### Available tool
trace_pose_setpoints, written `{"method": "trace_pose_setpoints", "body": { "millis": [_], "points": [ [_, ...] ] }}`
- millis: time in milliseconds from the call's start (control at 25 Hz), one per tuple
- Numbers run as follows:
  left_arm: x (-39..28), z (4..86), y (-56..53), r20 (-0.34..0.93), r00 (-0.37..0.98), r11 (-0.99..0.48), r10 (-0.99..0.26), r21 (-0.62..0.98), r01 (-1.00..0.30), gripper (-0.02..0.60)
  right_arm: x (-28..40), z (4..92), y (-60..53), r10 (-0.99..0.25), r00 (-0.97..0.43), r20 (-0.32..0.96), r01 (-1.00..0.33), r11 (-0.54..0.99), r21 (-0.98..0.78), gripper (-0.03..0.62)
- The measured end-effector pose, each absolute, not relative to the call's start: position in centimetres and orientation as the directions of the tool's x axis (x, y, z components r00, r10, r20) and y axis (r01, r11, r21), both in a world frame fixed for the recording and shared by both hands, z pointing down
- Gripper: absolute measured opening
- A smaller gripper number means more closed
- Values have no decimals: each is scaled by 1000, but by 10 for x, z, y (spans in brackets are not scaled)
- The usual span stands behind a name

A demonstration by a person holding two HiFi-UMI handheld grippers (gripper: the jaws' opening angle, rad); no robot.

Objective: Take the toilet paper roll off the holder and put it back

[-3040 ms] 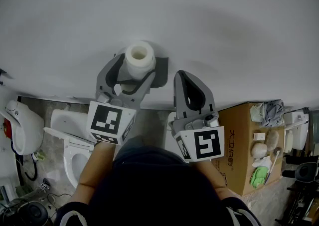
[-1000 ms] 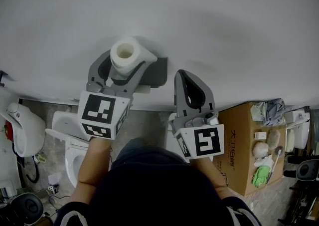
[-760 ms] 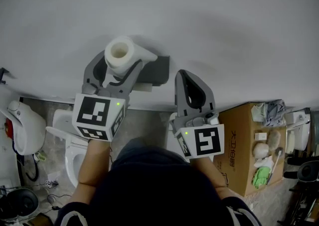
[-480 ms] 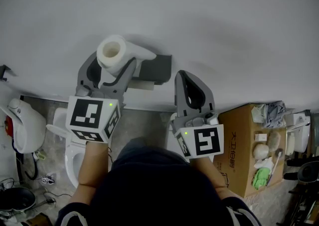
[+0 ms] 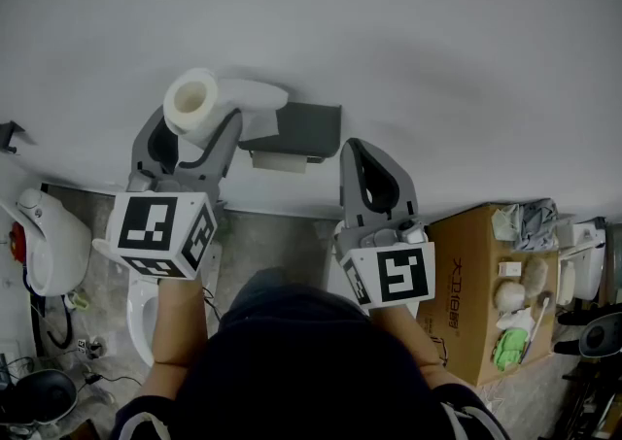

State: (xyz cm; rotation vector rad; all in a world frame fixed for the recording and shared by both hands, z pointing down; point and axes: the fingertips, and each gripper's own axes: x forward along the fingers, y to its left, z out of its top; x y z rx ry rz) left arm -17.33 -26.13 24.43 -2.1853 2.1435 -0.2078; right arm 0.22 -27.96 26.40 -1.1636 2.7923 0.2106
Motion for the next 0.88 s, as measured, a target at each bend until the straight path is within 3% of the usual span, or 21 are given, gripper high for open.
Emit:
{"method": "trace_pose_setpoints", "body": {
  "millis": [880],
  "points": [
    [-200, 254, -250, 78, -32, 21, -996, -136, -991, 311, -2, 265, -277, -704, -694, -155, -719, 690, 87, 15]
  ]
}}
